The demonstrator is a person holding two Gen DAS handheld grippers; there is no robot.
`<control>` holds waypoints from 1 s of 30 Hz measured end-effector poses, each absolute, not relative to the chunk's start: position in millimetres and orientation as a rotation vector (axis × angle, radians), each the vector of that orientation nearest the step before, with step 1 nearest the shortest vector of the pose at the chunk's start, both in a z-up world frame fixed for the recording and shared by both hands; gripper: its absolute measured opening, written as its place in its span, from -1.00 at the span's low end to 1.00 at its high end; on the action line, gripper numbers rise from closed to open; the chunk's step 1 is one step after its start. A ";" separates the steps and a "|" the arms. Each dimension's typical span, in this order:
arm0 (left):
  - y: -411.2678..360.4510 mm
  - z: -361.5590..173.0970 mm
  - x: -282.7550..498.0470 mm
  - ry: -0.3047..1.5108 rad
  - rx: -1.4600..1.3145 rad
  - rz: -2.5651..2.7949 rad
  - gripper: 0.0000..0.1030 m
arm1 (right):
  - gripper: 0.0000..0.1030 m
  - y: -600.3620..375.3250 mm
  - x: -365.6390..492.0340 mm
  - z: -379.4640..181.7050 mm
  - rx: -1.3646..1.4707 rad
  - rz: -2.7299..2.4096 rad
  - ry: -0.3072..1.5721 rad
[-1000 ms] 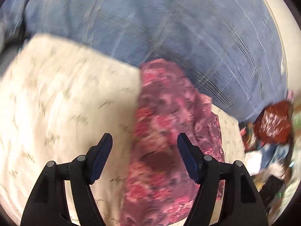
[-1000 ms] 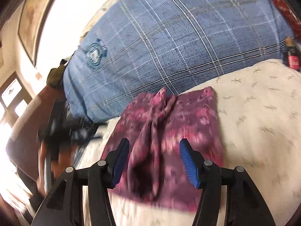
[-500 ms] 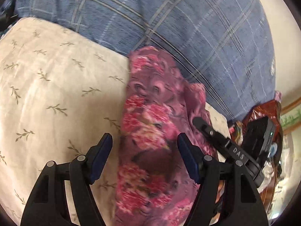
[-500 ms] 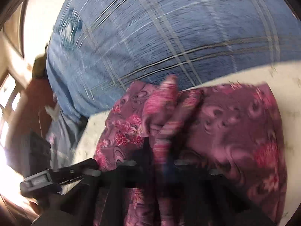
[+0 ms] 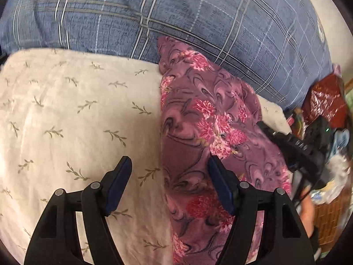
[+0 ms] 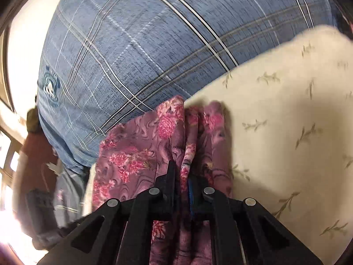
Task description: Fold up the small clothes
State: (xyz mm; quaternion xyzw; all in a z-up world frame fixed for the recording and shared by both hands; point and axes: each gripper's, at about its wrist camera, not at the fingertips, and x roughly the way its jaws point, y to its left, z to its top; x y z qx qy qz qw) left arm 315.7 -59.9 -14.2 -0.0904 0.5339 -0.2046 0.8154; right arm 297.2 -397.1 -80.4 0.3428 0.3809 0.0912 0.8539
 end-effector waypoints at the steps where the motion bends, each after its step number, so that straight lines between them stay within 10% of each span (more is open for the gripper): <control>1: -59.3 -13.5 315.9 1.138 -0.194 -0.436 0.39 | -0.63 -399.2 297.0 -78.0 0.739 0.199 0.793; 4: -55.4 -14.8 319.3 1.154 -0.228 -0.444 0.39 | -0.06 -408.8 305.9 -73.4 0.817 0.212 0.784; 7: -53.1 -16.3 320.8 1.159 -0.239 -0.447 0.39 | -0.02 -413.7 323.3 -71.8 0.833 0.225 0.808; 10: -53.6 -13.4 318.5 1.148 -0.220 -0.445 0.39 | -0.80 -405.4 335.1 -66.6 0.756 0.265 0.845; 16: -61.4 -20.0 318.4 1.173 -0.212 -0.450 0.49 | -0.79 -412.9 328.7 -75.0 0.708 0.171 0.867; 22: -58.7 -3.8 307.5 1.159 -0.192 -0.466 0.48 | 0.00 -420.8 280.6 -53.7 0.822 0.284 0.825; 27: -64.2 1.7 279.9 1.170 -0.144 -0.443 0.48 | 0.06 -410.4 211.9 -64.2 0.838 0.399 0.841; 28: -65.0 -0.3 274.7 1.185 -0.148 -0.440 0.48 | -0.13 -400.6 207.1 -70.1 0.820 0.405 0.862; 29: -69.2 -3.8 270.5 1.213 -0.159 -0.438 0.48 | -0.84 -391.0 203.9 -76.4 0.750 0.392 0.911; 30: -68.8 -8.0 265.6 1.239 -0.170 -0.436 0.48 | -0.84 -383.7 200.2 -74.7 0.676 0.390 0.931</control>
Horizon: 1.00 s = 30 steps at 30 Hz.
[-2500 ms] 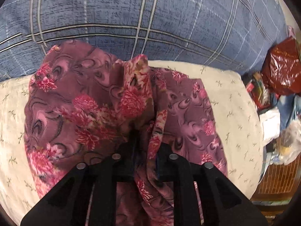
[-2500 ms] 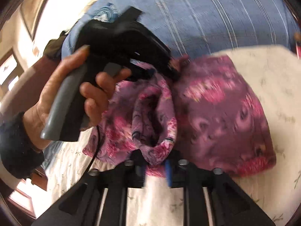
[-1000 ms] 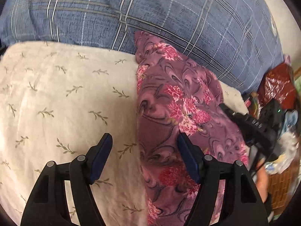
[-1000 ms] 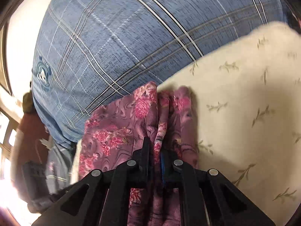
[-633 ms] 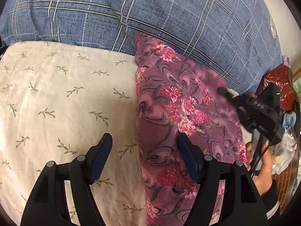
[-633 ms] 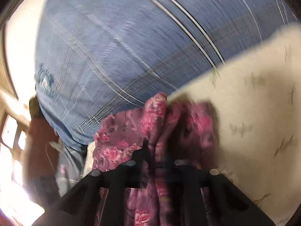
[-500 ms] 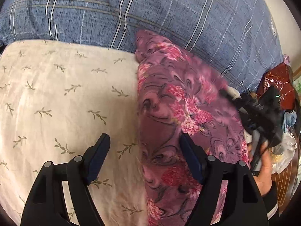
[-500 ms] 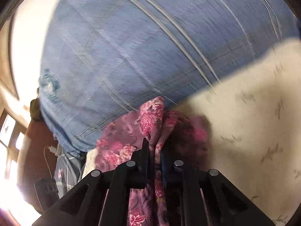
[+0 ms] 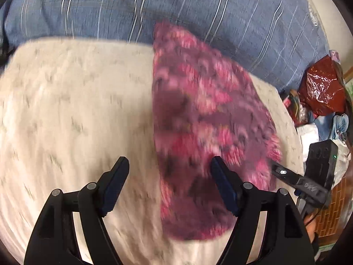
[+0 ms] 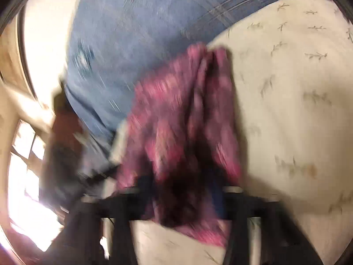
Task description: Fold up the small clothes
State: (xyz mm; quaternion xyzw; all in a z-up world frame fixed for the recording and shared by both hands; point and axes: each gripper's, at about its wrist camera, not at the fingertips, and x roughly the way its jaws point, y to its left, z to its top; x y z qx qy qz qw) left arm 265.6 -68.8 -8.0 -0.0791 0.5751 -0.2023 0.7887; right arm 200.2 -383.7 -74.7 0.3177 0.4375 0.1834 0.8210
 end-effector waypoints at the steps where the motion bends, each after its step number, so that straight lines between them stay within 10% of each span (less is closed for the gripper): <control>1: -68.2 -12.0 262.5 1.259 -0.173 -0.437 0.48 | -0.85 -380.9 192.8 -65.7 0.641 0.404 0.898; 9: -76.4 -12.6 229.4 1.302 -0.045 -0.437 0.48 | -0.92 -401.3 161.1 -79.6 0.639 0.285 0.898; 17: -67.8 54.6 274.8 1.152 -0.238 -0.474 0.48 | -0.17 -390.3 174.7 1.1 0.593 0.249 0.637; 30: -121.2 -33.4 371.5 1.244 -0.146 -0.269 0.65 | -0.44 -386.6 249.1 -90.7 0.736 0.285 0.673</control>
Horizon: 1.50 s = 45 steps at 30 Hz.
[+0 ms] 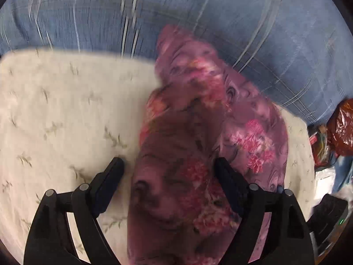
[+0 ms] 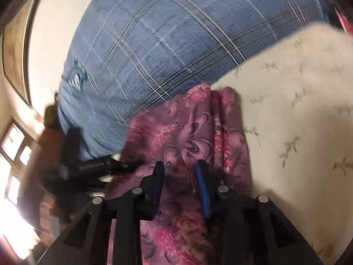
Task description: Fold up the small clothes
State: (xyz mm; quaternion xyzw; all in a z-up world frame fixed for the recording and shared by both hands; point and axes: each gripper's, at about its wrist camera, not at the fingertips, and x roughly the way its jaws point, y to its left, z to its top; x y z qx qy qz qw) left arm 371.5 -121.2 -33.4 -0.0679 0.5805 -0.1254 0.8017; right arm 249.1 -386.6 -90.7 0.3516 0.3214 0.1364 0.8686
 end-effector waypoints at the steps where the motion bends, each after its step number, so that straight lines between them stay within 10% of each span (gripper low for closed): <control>1: -125.8 -33.7 370.2 1.248 -0.109 -0.258 0.66 | -0.44 -390.5 248.4 -92.4 0.762 0.301 0.663; 13: -92.9 37.1 300.3 1.148 -0.139 -0.347 0.64 | -0.28 -392.5 207.7 -61.6 0.721 0.382 0.592; 27: -99.4 -19.5 257.5 1.375 -0.022 -0.305 1.00 | -0.16 -375.9 182.4 -71.2 0.557 0.301 0.785; 45: -96.0 -12.4 235.6 1.341 -0.024 -0.309 1.00 | -0.05 -373.2 161.5 -75.1 0.511 0.266 0.812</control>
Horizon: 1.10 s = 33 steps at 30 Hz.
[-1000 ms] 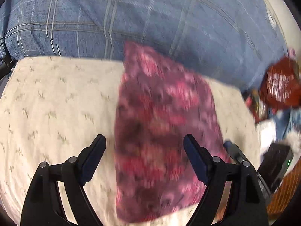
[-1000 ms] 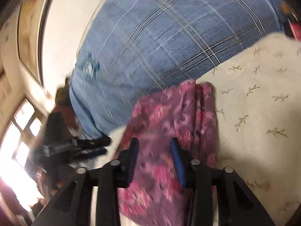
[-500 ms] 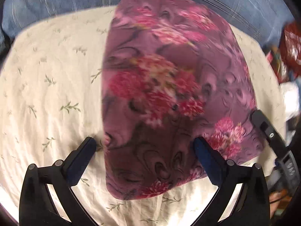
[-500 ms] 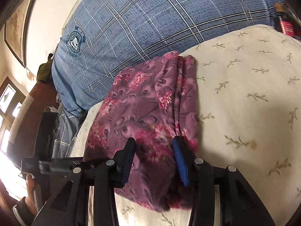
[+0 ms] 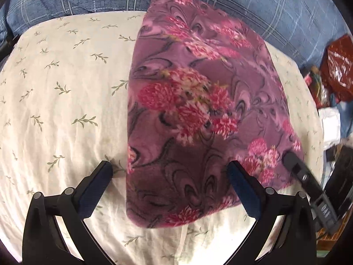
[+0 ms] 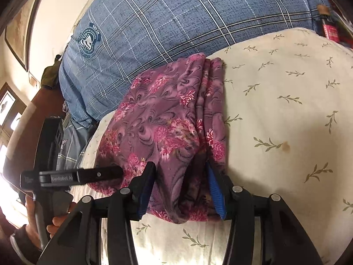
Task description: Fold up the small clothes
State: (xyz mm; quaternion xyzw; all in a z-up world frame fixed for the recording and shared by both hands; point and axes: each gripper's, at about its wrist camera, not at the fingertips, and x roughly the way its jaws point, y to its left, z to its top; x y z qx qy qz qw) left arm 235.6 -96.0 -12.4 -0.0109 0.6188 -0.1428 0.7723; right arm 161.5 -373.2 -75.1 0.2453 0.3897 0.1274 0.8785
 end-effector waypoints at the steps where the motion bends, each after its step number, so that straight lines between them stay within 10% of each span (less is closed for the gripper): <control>1: -99.2 -8.2 237.0 1.326 -0.020 -0.306 1.00 | -0.06 -374.2 163.3 -73.6 0.518 0.266 0.826; 8: -52.4 29.3 276.7 1.208 -0.116 -0.355 1.00 | 0.32 -416.9 178.3 -31.5 0.601 0.220 0.712; 26: -74.7 -15.9 343.1 1.350 -0.443 -0.594 0.98 | 0.40 -393.5 287.2 -80.8 0.644 0.488 0.900; 29: -78.9 -13.5 339.1 1.341 -0.416 -0.540 0.25 | -0.42 -398.6 286.4 -86.0 0.665 0.394 0.886; 33: -61.5 -0.9 327.2 1.319 -0.404 -0.514 -0.43 | -0.57 -395.0 274.3 -82.5 0.639 0.357 0.843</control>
